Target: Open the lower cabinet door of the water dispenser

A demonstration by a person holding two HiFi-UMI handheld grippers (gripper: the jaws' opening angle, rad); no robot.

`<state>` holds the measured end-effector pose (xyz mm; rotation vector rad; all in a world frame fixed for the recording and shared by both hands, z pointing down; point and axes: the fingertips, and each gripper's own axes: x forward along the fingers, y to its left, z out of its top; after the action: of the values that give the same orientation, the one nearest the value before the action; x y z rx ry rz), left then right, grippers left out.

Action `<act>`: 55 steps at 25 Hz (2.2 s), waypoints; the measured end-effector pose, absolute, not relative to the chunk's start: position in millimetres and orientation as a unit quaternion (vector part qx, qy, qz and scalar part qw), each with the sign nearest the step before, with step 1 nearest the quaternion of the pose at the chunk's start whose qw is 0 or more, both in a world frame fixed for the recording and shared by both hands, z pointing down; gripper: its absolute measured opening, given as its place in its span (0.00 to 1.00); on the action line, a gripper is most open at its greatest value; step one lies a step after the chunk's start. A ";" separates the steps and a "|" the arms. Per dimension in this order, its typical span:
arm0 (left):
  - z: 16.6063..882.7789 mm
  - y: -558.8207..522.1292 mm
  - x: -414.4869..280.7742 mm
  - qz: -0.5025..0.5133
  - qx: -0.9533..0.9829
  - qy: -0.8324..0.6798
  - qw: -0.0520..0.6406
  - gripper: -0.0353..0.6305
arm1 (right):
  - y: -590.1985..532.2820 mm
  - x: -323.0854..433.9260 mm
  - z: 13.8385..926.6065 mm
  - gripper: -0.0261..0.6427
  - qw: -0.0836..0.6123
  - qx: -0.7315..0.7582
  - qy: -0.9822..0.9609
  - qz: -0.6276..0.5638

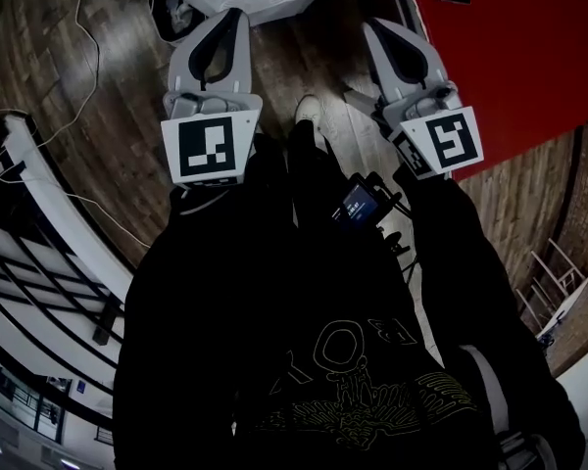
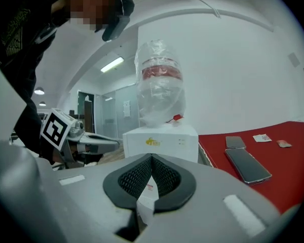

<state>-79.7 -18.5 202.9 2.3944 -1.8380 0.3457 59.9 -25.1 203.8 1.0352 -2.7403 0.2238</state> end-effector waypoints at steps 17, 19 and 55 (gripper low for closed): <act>298.1 -2.6 -78.5 0.128 0.775 -0.610 0.108 0.06 | -39.2 53.7 318.5 0.04 0.162 0.329 -0.925 0.098; 305.5 -4.4 -82.8 0.130 0.770 -0.615 0.108 0.06 | -43.2 51.7 333.6 0.04 0.169 0.333 -0.922 0.100; 458.6 -33.0 -106.3 0.181 0.688 -0.670 0.213 0.06 | -102.4 90.6 535.8 0.02 0.304 0.373 -0.856 0.189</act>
<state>-106.3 -33.0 458.6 1.9089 -1.8590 0.5021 90.6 -102.4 535.8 0.9897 -2.2681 0.5005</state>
